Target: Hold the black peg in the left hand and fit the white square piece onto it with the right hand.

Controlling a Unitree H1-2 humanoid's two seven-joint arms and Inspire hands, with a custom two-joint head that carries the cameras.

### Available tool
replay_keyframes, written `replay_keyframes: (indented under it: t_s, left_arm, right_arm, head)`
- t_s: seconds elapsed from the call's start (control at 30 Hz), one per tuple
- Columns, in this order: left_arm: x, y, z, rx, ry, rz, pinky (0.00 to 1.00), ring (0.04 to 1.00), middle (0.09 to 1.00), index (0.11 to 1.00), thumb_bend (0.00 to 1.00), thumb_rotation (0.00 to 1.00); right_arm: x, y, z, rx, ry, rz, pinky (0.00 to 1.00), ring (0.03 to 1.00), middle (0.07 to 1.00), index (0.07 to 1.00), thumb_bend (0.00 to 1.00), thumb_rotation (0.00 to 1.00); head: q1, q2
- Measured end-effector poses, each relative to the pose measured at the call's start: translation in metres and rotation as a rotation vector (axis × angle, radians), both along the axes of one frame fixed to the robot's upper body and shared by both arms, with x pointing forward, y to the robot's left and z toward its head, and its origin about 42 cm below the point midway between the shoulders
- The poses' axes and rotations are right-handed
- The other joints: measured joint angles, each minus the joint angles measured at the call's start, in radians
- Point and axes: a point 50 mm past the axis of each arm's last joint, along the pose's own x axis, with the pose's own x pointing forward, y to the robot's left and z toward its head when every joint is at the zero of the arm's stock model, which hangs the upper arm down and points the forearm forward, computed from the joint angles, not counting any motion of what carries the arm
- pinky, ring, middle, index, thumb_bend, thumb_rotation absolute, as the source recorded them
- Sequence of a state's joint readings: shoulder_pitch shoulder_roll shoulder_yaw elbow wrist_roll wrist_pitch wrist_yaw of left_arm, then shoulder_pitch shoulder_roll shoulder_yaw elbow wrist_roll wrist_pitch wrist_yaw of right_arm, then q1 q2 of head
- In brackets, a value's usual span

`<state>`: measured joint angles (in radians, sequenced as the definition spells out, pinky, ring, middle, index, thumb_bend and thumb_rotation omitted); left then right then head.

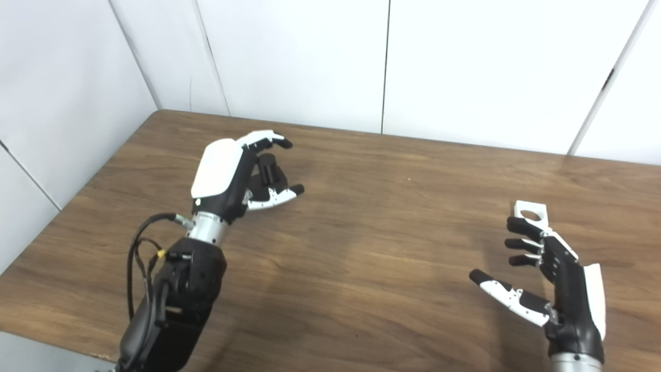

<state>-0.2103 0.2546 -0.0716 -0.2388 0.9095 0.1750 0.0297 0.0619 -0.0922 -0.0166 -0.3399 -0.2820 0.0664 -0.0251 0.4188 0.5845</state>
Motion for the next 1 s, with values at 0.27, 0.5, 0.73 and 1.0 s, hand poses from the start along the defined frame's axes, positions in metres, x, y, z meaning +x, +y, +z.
replay_keyframes:
  t_s: [0.27, 0.5, 0.73, 1.0]
  left_arm:
    - [0.019, 0.018, 0.011, 0.091, 0.027, 0.070, 0.80, 0.911, 0.913, 0.734, 0.78, 0.42]
    - [0.028, 0.026, 0.008, 0.122, 0.059, 0.151, 0.81, 0.933, 0.921, 0.726, 0.82, 0.38]
    - [0.036, 0.040, 0.009, 0.178, 0.090, 0.242, 0.86, 0.973, 0.957, 0.734, 0.87, 0.41]
    - [0.048, 0.053, 0.008, 0.215, 0.202, 0.285, 0.91, 1.000, 0.994, 0.766, 0.93, 0.54]
  right_arm:
    - [0.000, 0.000, 0.000, 0.003, 0.005, -0.002, 0.55, 0.660, 0.735, 0.713, 0.64, 0.00]
    - [0.000, 0.000, 0.001, 0.009, 0.007, -0.002, 0.54, 0.660, 0.735, 0.713, 0.64, 0.00]
    - [-0.001, 0.000, 0.001, 0.014, 0.006, -0.001, 0.54, 0.661, 0.733, 0.711, 0.64, 0.00]
    - [-0.001, 0.000, 0.001, 0.014, 0.006, -0.001, 0.55, 0.658, 0.730, 0.711, 0.64, 0.00]
  head:
    - [0.003, 0.000]
    - [0.003, 0.002]
    - [0.005, 0.003]
    - [0.000, 0.005]
